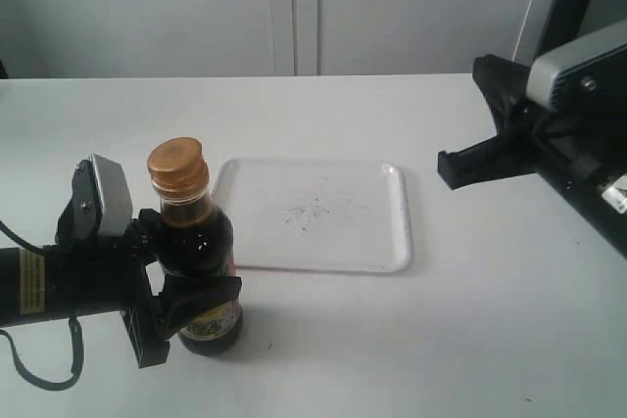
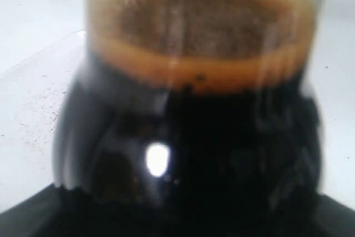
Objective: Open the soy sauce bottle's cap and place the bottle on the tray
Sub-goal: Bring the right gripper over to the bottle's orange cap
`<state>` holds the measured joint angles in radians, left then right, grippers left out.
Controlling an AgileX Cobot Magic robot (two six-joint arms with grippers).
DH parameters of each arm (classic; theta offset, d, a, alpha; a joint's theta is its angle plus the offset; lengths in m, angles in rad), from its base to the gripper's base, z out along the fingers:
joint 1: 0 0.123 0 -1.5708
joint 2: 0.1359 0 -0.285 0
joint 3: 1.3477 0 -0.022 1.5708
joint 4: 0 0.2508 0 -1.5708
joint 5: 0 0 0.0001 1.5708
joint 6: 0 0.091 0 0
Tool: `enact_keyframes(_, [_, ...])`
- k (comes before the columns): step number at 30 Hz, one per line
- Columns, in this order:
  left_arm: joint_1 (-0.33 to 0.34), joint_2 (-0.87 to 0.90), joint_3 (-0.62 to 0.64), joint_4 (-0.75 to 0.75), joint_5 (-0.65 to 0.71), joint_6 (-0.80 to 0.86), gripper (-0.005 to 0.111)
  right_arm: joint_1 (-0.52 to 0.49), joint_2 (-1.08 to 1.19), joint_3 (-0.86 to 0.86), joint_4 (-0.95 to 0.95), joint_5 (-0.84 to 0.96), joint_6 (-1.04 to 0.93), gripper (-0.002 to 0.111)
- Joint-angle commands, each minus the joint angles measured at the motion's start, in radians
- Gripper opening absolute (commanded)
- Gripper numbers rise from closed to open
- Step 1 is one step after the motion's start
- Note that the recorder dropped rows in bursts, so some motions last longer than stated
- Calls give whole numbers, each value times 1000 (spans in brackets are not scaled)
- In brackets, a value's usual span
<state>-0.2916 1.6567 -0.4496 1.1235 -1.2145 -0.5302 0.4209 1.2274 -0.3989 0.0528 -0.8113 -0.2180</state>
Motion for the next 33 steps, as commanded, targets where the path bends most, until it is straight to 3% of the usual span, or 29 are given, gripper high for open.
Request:
enact_keyframes(1, [-2,-4,7,8,-7,11,0,86,42,5,158,-30,-215,0])
enact_keyframes(13, [-2,-4,7,8,-7,11,0,314,139,-12,422,-92,-607,0])
enact_keyframes(19, [-2,-4,7,5,-7,11,0,459,199,-106,719,-114,-1009,0])
enact_keyframes(29, [-2,-4,7,5,-7,11,0,604,203,-126,690,-100,-1157,0])
enact_keyframes(33, [-2,-4,7,5,-7,11,0,655,249,-164,686,-100,-1398,0])
